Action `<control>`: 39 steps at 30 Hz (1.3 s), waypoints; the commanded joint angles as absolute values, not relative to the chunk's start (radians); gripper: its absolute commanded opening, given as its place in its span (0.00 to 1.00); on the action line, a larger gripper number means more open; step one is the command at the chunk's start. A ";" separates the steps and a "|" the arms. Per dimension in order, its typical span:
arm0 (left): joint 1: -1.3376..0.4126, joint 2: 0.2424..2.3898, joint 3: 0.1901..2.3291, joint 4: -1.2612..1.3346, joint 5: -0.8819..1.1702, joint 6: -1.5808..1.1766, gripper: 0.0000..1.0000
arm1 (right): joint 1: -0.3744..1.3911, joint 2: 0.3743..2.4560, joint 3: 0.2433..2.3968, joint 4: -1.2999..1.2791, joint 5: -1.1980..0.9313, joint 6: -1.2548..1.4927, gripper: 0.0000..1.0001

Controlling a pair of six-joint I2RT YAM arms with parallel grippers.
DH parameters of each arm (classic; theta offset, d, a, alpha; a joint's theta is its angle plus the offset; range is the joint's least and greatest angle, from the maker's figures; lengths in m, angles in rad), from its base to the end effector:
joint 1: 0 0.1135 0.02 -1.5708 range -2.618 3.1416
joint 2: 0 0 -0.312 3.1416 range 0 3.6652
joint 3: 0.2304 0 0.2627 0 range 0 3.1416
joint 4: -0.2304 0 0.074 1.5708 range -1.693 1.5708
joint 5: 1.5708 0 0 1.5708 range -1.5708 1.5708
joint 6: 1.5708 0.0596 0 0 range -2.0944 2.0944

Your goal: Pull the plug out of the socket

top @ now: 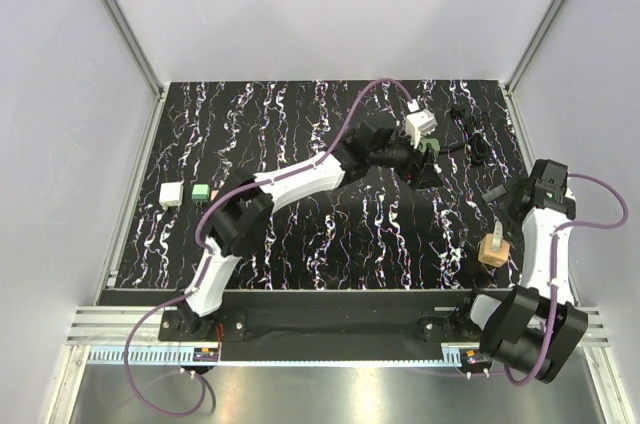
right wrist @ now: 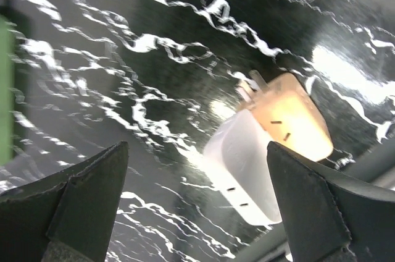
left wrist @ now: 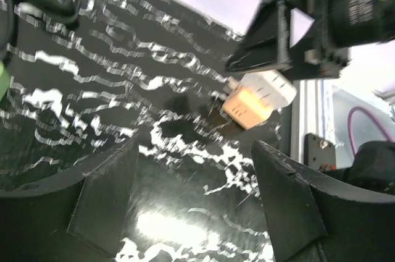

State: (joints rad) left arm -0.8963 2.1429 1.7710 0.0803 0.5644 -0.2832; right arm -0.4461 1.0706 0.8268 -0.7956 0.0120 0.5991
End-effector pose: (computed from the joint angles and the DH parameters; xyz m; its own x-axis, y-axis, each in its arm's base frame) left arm 0.3299 -0.4636 0.3030 -0.4462 0.1800 -0.8767 0.8906 0.1852 -0.4153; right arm 0.1808 -0.0873 0.2686 -0.3959 0.8144 -0.4243 0.7994 0.5330 0.2772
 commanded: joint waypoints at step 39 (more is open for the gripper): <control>-0.842 2.077 1.597 0.344 0.762 -0.373 0.79 | -0.288 1.328 1.000 -1.008 0.264 0.580 0.50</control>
State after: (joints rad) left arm -0.8433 2.1326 1.5940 0.2649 0.7296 -0.3679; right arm -0.2897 1.3365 0.9447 -0.9943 0.2520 0.5877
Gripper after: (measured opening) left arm 0.787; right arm 0.504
